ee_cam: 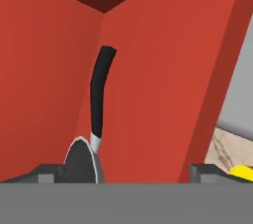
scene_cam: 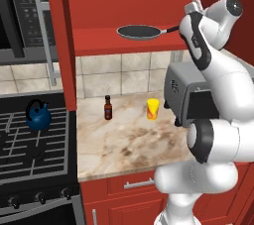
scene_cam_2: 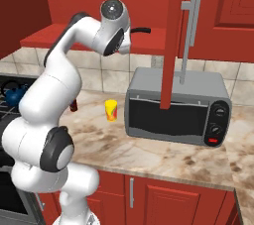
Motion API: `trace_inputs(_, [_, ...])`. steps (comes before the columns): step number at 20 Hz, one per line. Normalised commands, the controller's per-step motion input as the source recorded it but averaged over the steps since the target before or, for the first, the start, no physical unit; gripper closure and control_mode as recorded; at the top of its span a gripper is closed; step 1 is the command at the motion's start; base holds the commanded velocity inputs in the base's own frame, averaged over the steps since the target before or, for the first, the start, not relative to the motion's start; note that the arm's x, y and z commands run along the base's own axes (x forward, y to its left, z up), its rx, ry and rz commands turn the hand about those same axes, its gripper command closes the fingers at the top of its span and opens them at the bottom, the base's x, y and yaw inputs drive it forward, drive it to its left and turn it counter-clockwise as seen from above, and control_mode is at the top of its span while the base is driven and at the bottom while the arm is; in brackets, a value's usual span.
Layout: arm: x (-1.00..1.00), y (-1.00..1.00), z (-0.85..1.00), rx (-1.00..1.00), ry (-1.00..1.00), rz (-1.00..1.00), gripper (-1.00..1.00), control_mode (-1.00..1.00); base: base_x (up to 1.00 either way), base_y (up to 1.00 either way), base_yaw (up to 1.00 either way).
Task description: Pick the pan from the cabinet and place it on the stove. Then turn on the stove burner for the pan.
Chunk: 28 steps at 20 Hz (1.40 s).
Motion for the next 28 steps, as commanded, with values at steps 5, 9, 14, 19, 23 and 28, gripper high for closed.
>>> trace_inputs(5, [0.48, -0.02, 0.00, 0.06, 0.00, 0.00, -1.00, -1.00, 0.00, 0.00, 0.00])
trace_inputs(9, [0.50, -0.09, 0.00, 0.06, 0.00, 0.02, -1.00, -1.00, 0.00, 0.00, 0.00])
trace_inputs(14, [0.47, -0.11, 0.00, 0.03, 0.00, 0.03, -1.00, -1.00, 0.00, 0.00, 0.00])
trace_inputs(19, [0.46, -0.08, -0.01, 0.01, 0.00, 0.01, -1.00, -1.00, 0.00, 0.00, 0.00])
trace_inputs(23, [0.42, -0.06, -0.06, 0.00, 0.03, 0.00, -1.00, -1.00, 0.00, 0.00, 0.00])
trace_inputs(28, [0.38, 0.00, -0.14, 0.00, 0.04, 0.00, -1.00, -1.00, 0.00, 0.00, 0.00])
